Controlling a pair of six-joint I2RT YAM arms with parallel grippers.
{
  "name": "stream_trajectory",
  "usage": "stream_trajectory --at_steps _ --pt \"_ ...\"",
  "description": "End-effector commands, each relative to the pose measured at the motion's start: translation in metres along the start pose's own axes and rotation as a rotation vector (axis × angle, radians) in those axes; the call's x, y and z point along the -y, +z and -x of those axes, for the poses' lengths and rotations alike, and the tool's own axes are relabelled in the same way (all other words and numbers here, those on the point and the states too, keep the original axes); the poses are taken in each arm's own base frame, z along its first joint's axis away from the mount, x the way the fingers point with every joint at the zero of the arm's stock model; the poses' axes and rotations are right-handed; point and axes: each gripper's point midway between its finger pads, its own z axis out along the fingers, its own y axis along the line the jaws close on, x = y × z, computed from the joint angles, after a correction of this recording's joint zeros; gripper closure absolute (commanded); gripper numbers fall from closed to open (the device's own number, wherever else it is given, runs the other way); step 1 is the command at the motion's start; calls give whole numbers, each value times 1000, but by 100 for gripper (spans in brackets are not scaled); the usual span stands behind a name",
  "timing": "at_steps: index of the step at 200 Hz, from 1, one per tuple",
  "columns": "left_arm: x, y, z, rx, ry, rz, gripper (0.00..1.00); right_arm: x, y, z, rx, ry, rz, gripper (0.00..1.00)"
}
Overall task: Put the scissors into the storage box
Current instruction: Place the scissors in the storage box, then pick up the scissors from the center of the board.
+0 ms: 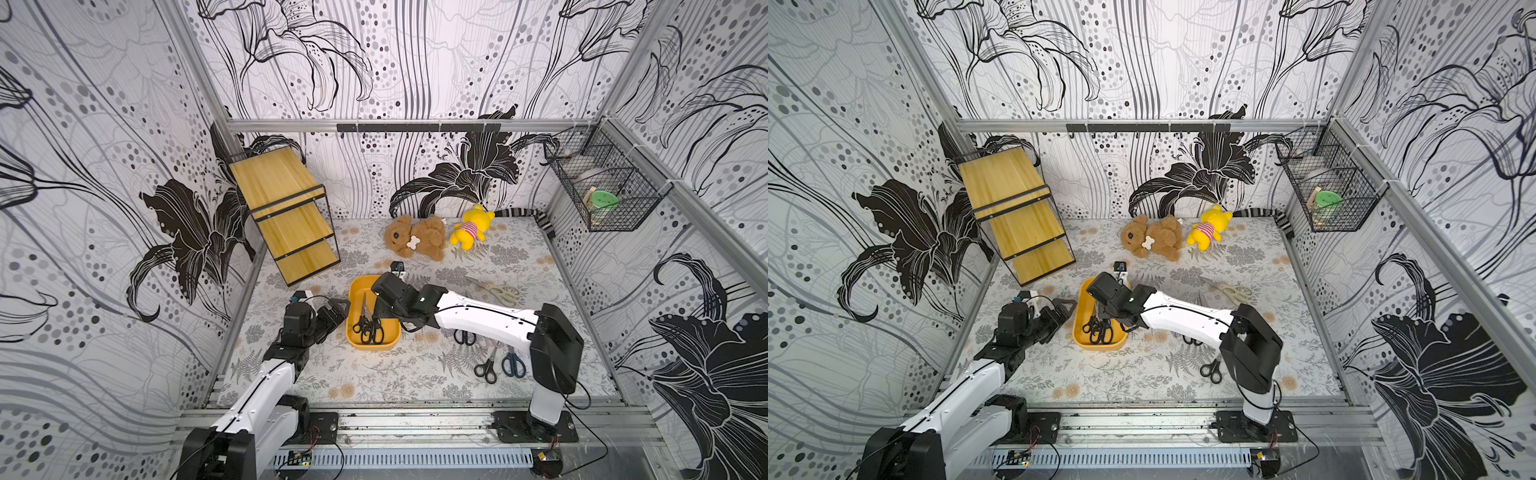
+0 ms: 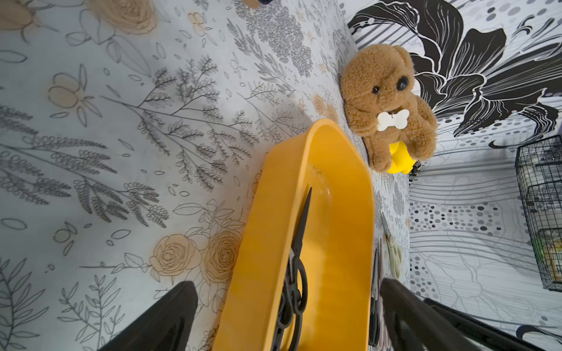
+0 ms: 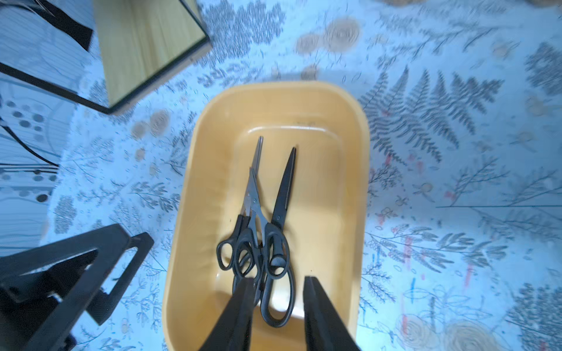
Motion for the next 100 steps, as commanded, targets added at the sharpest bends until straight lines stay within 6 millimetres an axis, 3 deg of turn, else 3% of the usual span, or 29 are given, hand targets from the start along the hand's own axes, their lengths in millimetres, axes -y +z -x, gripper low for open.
stream_trajectory --at_steps 1,17,50,100 --pt "38 -5 7 -10 106 -74 2 40 -7 4 25 -24 -90 64" --pt "54 -3 1 -34 155 -79 2 72 -2 -6 -37 9 -99 63" --pt "81 6 -18 -76 246 -80 3 131 -16 -20 -94 72 -124 63" --pt "104 20 -51 -147 347 -59 3 192 -35 -57 -212 59 -238 63"
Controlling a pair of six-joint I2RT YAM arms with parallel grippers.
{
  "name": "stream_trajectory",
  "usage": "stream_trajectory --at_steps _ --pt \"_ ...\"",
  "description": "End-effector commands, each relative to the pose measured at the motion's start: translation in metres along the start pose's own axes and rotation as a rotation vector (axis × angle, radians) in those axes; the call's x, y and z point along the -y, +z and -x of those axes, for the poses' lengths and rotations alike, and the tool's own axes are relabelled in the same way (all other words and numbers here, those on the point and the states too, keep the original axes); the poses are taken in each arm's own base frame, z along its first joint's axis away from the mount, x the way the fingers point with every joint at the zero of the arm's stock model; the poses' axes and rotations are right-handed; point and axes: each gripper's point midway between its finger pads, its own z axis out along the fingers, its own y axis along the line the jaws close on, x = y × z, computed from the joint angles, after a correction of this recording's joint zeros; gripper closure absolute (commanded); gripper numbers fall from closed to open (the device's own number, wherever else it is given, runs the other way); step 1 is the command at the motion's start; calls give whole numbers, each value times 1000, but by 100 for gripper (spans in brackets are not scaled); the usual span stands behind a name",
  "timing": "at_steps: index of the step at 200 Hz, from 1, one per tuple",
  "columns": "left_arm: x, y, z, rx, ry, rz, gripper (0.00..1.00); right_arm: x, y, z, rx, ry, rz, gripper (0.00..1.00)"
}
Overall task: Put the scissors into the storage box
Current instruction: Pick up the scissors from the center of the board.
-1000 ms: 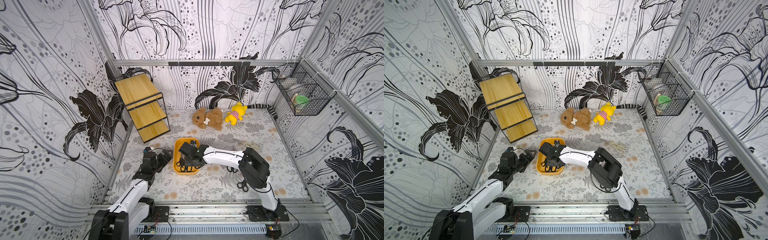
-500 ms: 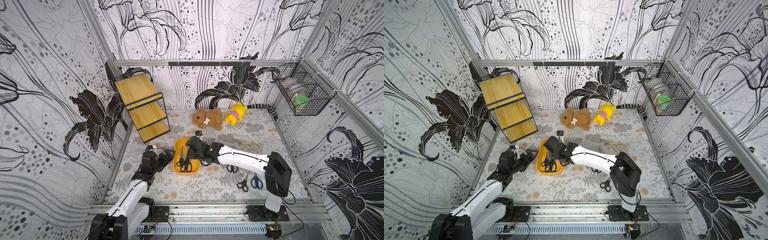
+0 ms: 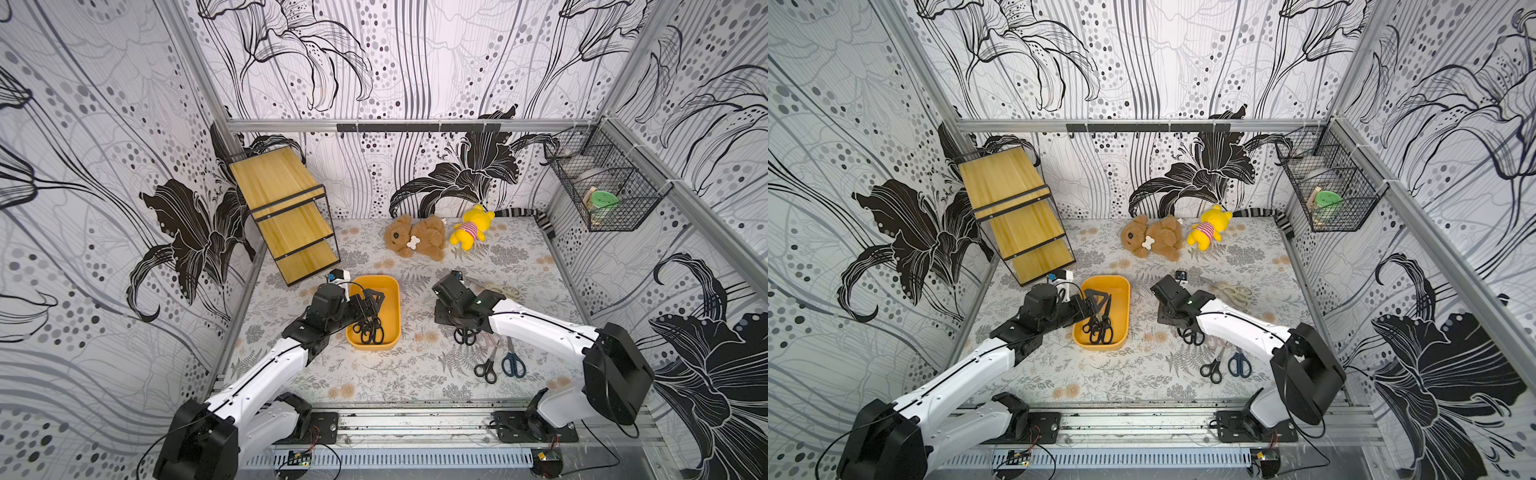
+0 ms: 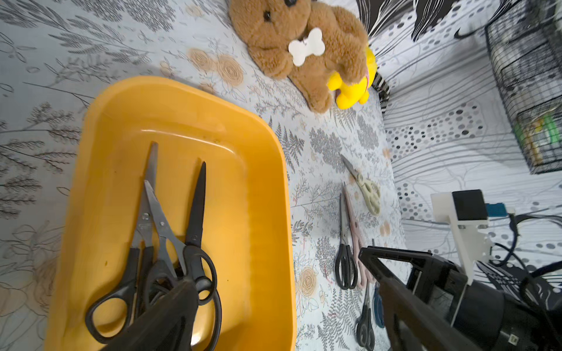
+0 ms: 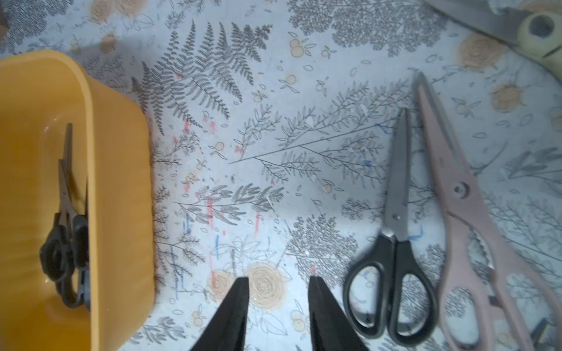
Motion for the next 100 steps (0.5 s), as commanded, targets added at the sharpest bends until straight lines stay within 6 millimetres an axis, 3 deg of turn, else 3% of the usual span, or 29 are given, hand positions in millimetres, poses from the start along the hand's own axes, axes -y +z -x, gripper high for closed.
stream_trajectory --at_steps 1,32,100 --pt "8 5 1 10 64 39 3 25 -4 -22 -81 -38 -41 63" --pt "18 12 -8 -12 126 80 3 43 4 -43 -149 -24 -58 63" --pt "15 15 -9 14 98 115 3 45 34 -57 -219 -44 -79 67"
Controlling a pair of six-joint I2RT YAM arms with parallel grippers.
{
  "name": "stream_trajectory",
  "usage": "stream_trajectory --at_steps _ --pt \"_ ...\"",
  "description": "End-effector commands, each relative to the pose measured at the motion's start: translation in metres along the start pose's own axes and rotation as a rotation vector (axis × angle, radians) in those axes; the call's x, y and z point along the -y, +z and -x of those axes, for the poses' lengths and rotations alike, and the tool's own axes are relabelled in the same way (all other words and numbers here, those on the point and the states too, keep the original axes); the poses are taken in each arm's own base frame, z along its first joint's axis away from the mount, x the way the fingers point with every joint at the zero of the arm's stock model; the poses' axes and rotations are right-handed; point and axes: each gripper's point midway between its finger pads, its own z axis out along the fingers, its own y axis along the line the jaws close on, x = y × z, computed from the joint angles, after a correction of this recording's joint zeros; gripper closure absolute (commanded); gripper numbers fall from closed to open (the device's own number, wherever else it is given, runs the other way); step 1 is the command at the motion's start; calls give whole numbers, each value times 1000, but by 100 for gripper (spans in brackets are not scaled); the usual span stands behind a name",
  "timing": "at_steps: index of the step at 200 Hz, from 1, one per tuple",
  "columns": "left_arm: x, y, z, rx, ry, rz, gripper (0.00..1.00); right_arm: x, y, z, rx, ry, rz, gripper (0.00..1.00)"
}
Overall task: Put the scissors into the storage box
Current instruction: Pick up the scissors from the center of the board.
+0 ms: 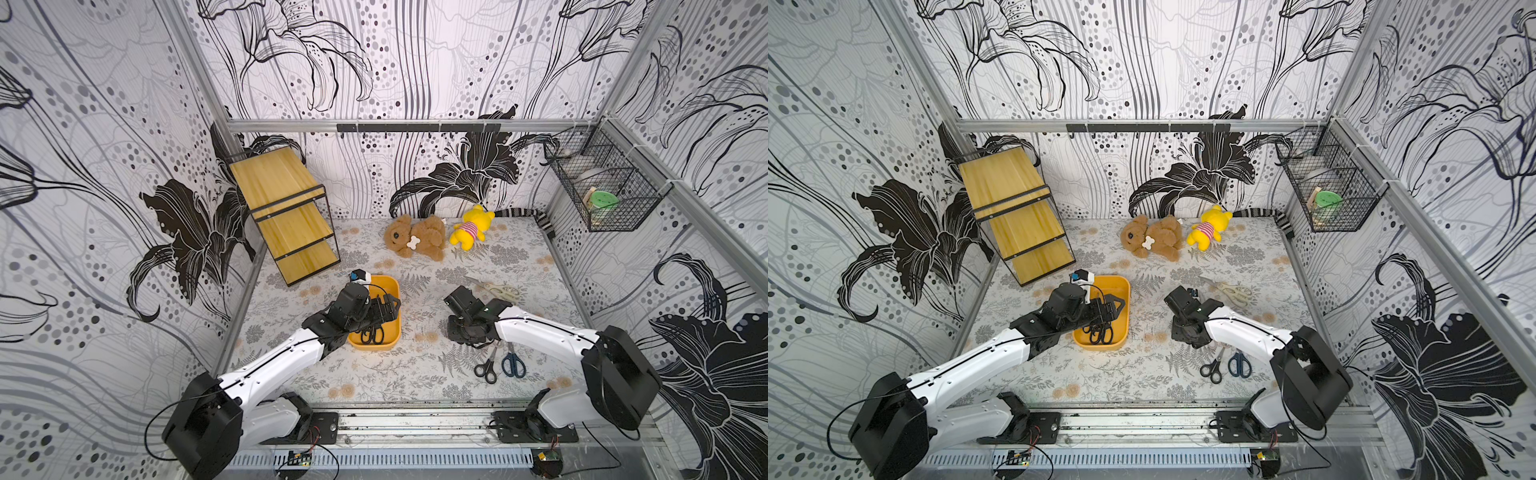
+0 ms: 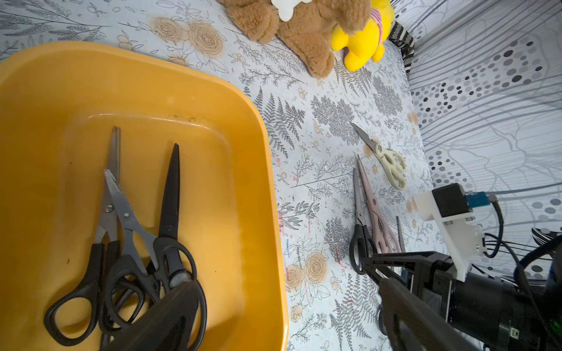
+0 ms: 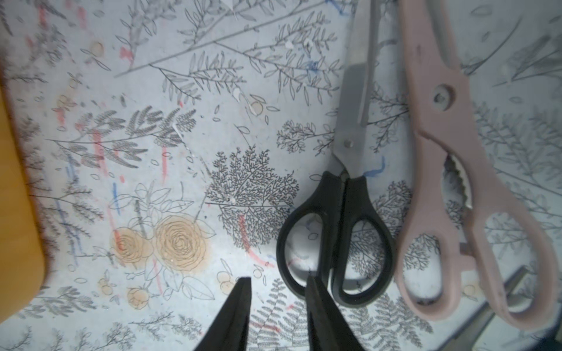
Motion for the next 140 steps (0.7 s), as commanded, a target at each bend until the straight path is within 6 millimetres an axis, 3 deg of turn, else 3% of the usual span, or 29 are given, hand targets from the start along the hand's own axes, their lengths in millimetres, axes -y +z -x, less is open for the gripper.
stream_trajectory --at_steps 1,60,140 --pt "-2 -3 10 54 -12 22 3 0 10 -2 -28 -27 -11 67" --pt "-18 -11 7 91 -31 60 3 -3 21 5 -31 -71 -32 71" --pt "-23 -14 10 117 -33 77 3 1 36 2 -65 -109 -71 80"
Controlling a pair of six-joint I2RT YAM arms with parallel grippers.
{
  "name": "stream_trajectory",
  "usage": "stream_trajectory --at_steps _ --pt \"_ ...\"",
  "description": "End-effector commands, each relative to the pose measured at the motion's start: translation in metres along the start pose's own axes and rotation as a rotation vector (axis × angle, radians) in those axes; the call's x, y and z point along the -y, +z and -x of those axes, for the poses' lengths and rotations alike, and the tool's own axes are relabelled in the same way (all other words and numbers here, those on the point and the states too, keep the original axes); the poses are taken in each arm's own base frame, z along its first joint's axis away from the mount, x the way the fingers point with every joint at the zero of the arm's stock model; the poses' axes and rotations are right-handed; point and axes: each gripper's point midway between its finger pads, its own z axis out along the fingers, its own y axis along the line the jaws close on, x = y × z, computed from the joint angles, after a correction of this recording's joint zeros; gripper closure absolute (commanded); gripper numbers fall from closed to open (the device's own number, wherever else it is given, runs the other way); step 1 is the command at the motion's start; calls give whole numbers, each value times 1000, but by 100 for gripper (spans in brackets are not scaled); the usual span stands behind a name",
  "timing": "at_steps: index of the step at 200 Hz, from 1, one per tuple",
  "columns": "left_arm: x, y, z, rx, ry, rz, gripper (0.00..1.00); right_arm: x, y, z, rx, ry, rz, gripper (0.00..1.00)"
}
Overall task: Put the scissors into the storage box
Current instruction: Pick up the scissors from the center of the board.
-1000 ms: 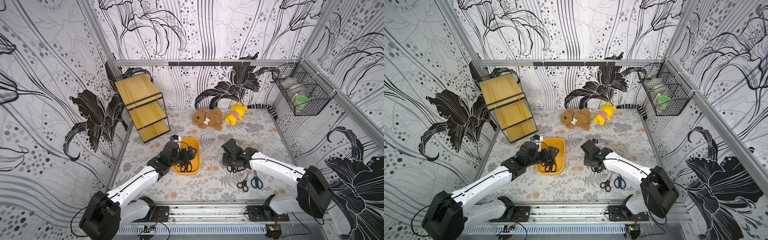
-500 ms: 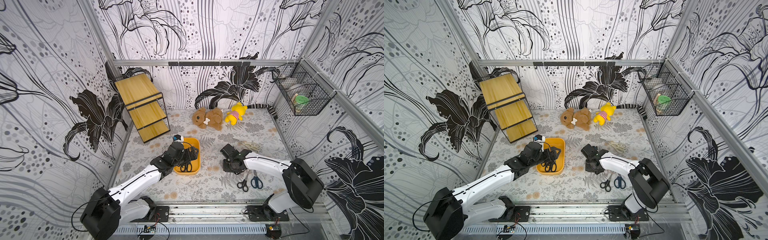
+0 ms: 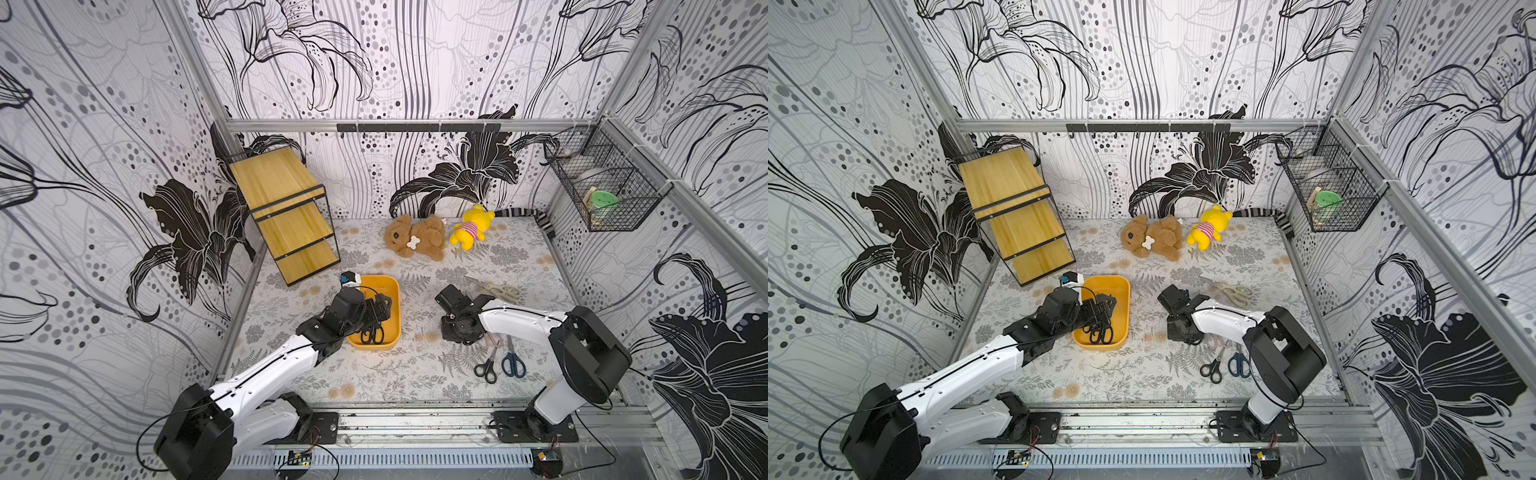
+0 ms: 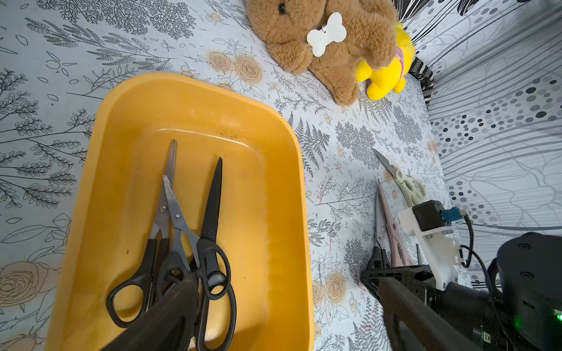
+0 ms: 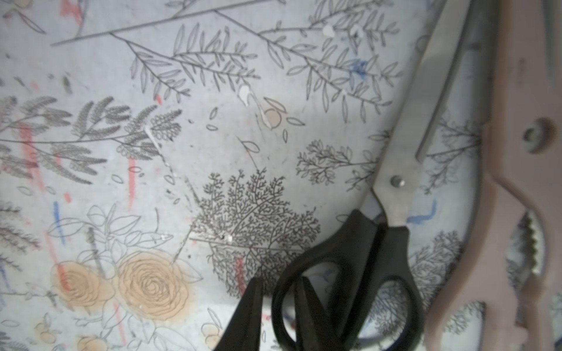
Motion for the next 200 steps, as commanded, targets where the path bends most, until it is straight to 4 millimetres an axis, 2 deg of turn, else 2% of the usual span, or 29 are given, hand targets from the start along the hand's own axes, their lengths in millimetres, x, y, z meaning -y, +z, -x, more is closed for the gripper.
stream_trajectory --at_steps 1,56,79,99,129,151,175,200 --pt "-4 -1 2 28 -5 9 3 5 8 -3 -23 -22 -30 80" --pt "-7 -3 2 35 -5 15 3 8 8 -4 -22 -28 -37 95" --pt "-8 -1 1 37 -10 16 3 3 1 4 -1 -34 -23 100" --pt "-8 1 1 40 -25 5 3 -7 -10 15 19 -32 9 100" --pt "-13 6 1 33 -71 -13 3 -30 -41 39 89 -23 95 100" --pt "-25 8 7 40 -131 -19 3 -47 -70 57 159 -16 154 100" --pt "-44 6 18 67 -193 -4 3 -71 -98 73 227 -24 203 100" --pt "-68 2 28 99 -258 14 3 -105 -120 81 274 -51 264 100"
